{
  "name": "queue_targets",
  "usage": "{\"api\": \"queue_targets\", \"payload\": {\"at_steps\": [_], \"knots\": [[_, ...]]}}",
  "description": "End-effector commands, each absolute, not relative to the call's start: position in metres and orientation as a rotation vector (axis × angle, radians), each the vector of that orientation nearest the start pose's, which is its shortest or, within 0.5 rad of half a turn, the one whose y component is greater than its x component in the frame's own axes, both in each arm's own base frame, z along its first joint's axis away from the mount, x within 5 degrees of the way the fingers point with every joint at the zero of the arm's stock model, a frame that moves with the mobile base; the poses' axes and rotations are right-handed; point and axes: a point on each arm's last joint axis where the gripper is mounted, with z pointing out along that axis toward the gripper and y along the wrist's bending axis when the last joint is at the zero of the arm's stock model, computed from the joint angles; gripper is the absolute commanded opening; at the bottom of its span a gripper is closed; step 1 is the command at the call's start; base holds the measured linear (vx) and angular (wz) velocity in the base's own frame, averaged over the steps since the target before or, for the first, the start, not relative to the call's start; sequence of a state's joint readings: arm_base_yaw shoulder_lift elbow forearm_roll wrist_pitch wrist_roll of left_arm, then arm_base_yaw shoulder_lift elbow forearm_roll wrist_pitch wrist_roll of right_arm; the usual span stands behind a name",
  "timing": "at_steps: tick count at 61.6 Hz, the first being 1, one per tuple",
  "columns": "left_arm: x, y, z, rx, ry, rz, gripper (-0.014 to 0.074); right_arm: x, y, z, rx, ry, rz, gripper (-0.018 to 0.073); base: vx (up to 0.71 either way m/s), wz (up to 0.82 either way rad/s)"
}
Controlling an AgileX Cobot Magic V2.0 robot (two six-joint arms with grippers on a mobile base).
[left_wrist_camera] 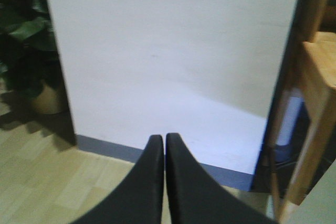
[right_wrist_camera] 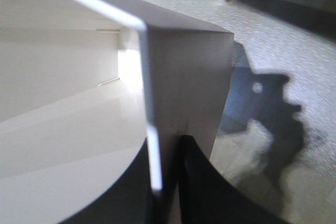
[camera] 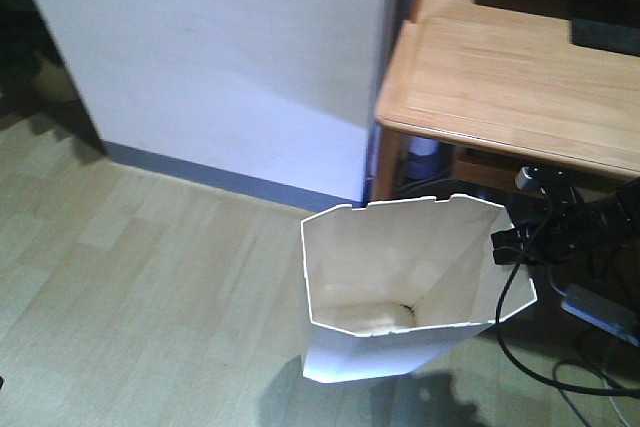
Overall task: Move trash bin to bedside with robot
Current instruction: 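Drive backward and turn toward the bed, holding the bin in the right gripper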
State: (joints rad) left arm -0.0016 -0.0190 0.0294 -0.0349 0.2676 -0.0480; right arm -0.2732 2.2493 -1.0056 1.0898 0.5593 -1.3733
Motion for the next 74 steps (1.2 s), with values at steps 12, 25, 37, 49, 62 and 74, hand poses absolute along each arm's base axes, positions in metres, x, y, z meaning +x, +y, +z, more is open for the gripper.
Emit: {"api": "queue_targets", "payload": {"at_steps": [12,25,37,49,62,74], "knots": [[0.0558,-0.0012,0.1778,-0.071,1.704,-0.086,-0.0006,0.3477,-0.0396,0.0562,-0.117,2.669,0.82,-0.0004,-0.02,0.52],[0.0558,-0.0012,0.1778,-0.071,1.704,-0.086,-0.0006,0.3477,-0.0396,0.0562,-0.117,2.669,0.82,-0.0004,0.02,0.45],[0.0558,-0.0012,0.1778,-0.071,1.704,-0.086,-0.0006,0.3477,-0.0396,0.0562,-0.117,2.669,0.82,-0.0004,0.06,0.44],[0.0558,-0.0012,0.1778,-0.071,1.704,-0.086,-0.0006,0.3477,-0.0396,0.0562,-0.117,2.669,0.82,-0.0004,0.08,0.5],[0.0558,-0.0012,0.1778,-0.071,1.704,-0.086,-0.0006,0.3477,-0.0396,0.0562,-0.117,2.669,0.82,-0.0004,0.09,0.59],[0.0558,-0.0012,0.1778,-0.071,1.704,-0.086,-0.0006,0.3478,-0.0397,0.0561,-0.117,2.669,0.819,-0.0004,0.11,0.68]]}}
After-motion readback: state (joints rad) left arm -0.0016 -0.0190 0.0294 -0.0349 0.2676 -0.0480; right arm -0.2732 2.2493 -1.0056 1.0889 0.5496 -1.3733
